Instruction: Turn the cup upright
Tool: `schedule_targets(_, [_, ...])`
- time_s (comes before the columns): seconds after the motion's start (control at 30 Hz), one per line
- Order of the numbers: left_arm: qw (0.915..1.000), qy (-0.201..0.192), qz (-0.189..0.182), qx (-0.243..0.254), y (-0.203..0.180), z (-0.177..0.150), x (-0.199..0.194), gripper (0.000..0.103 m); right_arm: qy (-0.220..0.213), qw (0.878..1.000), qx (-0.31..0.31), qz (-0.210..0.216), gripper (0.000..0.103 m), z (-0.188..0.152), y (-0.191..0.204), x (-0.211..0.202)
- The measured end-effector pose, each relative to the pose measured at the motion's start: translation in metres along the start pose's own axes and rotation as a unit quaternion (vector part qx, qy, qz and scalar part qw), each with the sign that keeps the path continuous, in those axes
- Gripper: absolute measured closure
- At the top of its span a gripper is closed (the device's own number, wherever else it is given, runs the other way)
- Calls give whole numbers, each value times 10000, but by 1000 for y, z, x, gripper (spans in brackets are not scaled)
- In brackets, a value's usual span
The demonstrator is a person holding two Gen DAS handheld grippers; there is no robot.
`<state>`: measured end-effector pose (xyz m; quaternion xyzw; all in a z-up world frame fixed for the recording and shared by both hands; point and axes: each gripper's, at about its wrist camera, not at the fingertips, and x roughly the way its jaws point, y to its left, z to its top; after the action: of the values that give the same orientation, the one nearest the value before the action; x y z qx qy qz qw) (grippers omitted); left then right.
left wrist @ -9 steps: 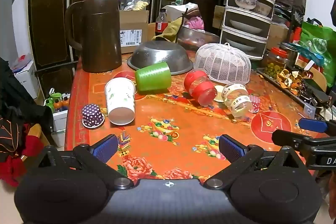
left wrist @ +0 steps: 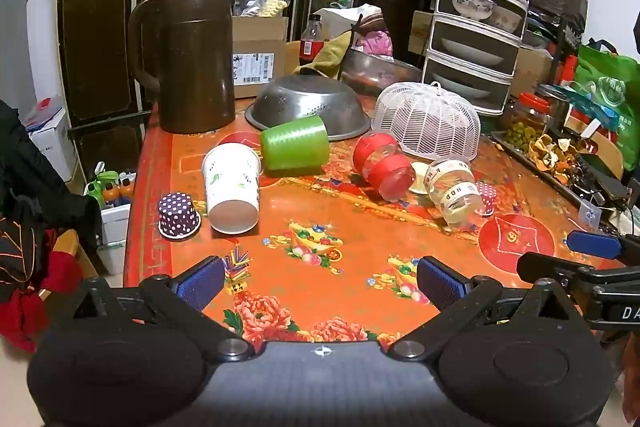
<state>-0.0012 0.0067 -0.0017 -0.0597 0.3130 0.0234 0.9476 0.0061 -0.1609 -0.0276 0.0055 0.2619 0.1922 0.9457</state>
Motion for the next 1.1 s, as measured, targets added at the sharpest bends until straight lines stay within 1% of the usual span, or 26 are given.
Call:
schedule_targets(0.03, [10000,-11,-34,62,-4,1,-1,0,-4,10000,0,6,1,-1,-3,-3])
schedule_targets(0.17, [10000,32,-19,44,-3,0,1,0,17,10000,22,47,1,-6,-22,-23])
schedule_targets(0.23, [10000,26,8,57,-3,-1,0,0,45,10000,29,54,1,-6,-26,-21])
schedule_targets(0.5, [10000,91,-1,-12,-1,0,2,0,62,9999,61,95,1,-6,-26,-22])
schedule_targets(1.1, [10000,86,-13,-3,-4,-1,2,0,40,9999,89,130,1,-3,-27,-26])
